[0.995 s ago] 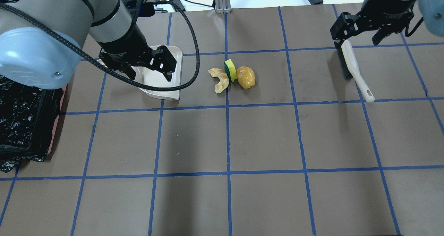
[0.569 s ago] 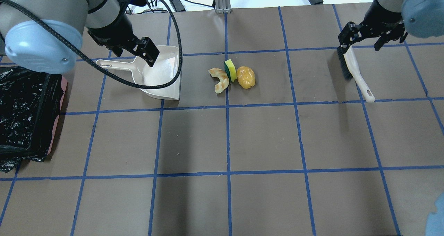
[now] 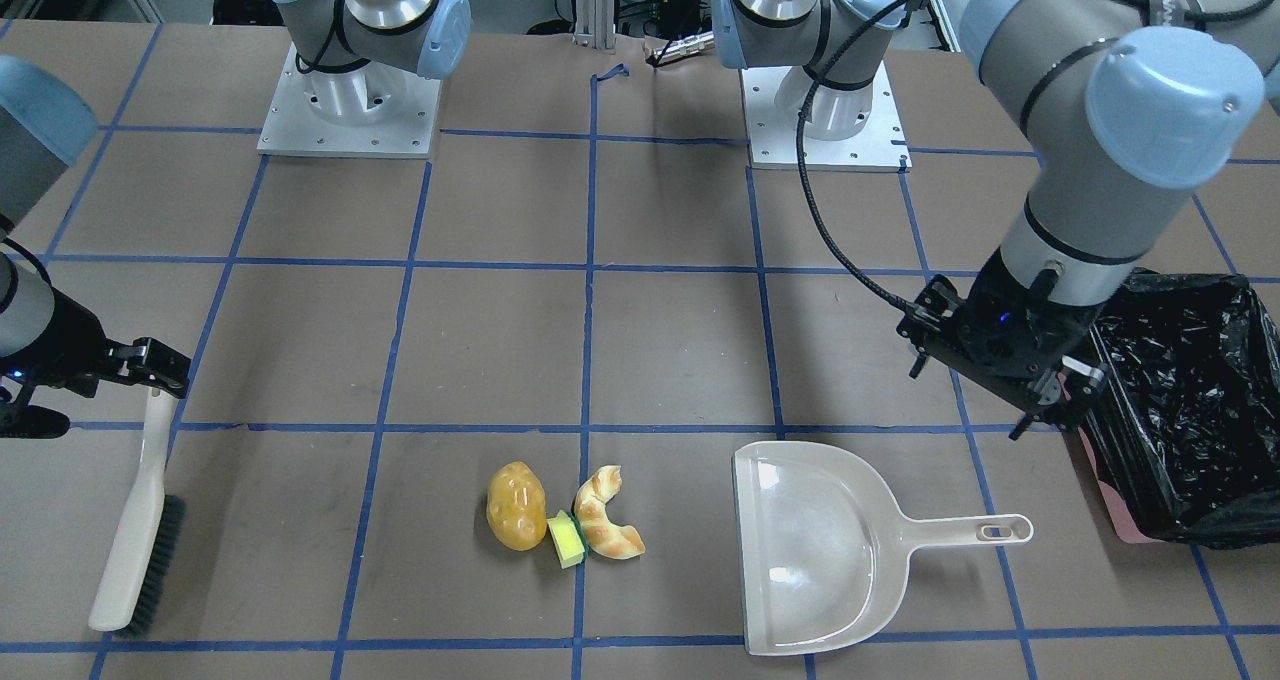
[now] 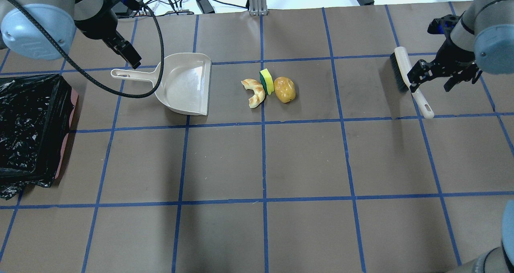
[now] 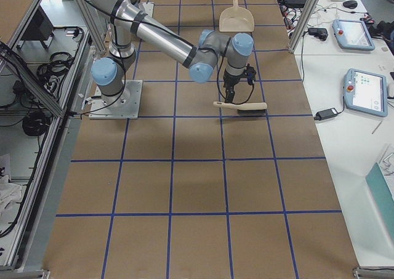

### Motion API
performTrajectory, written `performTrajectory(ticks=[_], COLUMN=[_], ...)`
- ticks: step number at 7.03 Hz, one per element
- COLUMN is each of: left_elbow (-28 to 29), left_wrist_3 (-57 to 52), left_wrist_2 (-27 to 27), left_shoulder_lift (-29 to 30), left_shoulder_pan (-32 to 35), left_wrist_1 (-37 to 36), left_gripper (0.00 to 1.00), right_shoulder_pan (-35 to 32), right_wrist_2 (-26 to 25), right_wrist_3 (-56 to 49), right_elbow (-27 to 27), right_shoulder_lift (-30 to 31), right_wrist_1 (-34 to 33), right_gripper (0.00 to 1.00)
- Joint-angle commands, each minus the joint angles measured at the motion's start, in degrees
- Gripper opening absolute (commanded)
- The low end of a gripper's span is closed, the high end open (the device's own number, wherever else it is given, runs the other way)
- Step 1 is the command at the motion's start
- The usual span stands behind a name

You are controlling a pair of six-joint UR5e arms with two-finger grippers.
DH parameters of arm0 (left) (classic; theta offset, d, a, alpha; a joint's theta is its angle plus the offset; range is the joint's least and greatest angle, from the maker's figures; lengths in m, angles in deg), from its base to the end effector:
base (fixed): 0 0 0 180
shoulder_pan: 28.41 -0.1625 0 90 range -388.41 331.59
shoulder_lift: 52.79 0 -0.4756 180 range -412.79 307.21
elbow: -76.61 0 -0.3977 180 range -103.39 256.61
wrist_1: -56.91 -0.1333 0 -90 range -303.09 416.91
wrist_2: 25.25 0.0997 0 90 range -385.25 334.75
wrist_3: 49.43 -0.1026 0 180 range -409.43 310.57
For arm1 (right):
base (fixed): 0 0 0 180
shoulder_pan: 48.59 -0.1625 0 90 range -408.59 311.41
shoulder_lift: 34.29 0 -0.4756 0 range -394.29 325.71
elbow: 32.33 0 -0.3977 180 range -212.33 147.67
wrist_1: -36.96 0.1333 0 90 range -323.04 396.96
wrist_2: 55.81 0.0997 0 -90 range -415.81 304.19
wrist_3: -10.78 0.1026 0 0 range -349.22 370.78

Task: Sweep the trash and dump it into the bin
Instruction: 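Grasp the dustpan handle with the left gripper while the right grasps the brush, then lift the white brush with the right gripper and carry it toward the debris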

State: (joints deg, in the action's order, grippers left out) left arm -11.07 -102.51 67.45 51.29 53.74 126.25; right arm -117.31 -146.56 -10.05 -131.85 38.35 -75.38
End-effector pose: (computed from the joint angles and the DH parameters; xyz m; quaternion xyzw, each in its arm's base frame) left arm -0.0427 -0.6312 0.4569 0.3816 0.9208 -0.0549 0.0596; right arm -0.0904 -0.5957 0.3265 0.0037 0.9992 0.0393 0.0081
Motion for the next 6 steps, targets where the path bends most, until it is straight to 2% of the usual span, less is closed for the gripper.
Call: performTrajectory(ticks=[1, 2, 4, 5, 6], left_elbow=[1.01, 2.5, 2.95, 3.04, 3.04], left_wrist_3=[-13.66, -18.69, -20.39, -20.58, -22.5], left_wrist_2=[-0.15, -0.24, -1.64, -1.56, -1.21], left_shoulder_lift=[6.37, 8.66, 11.66, 13.07, 14.3], left_shoulder_pan=[-2.26, -2.35, -2.35, -2.27, -2.01], left_wrist_1=[-6.48, -6.42, -9.2, -10.27, -11.85], left_gripper=[1.0, 1.0, 1.0, 1.0, 1.0], right_shoulder_pan=[0.43, 0.43, 0.43, 0.43, 0.43], right_wrist_2=[-0.74, -2.74, -2.94, -2.94, -2.85], right_wrist_3=[-0.7, -1.31, -2.64, -2.72, -2.73], right_elbow=[-2.61, -2.7, -2.7, -2.7, -2.7], right_shoulder_lift=[-3.28, -3.82, -4.09, -4.18, -4.18], right_wrist_1=[-4.28, -4.29, -4.11, -4.11, -4.11], right_gripper=[0.99, 0.97, 0.91, 0.79, 0.57])
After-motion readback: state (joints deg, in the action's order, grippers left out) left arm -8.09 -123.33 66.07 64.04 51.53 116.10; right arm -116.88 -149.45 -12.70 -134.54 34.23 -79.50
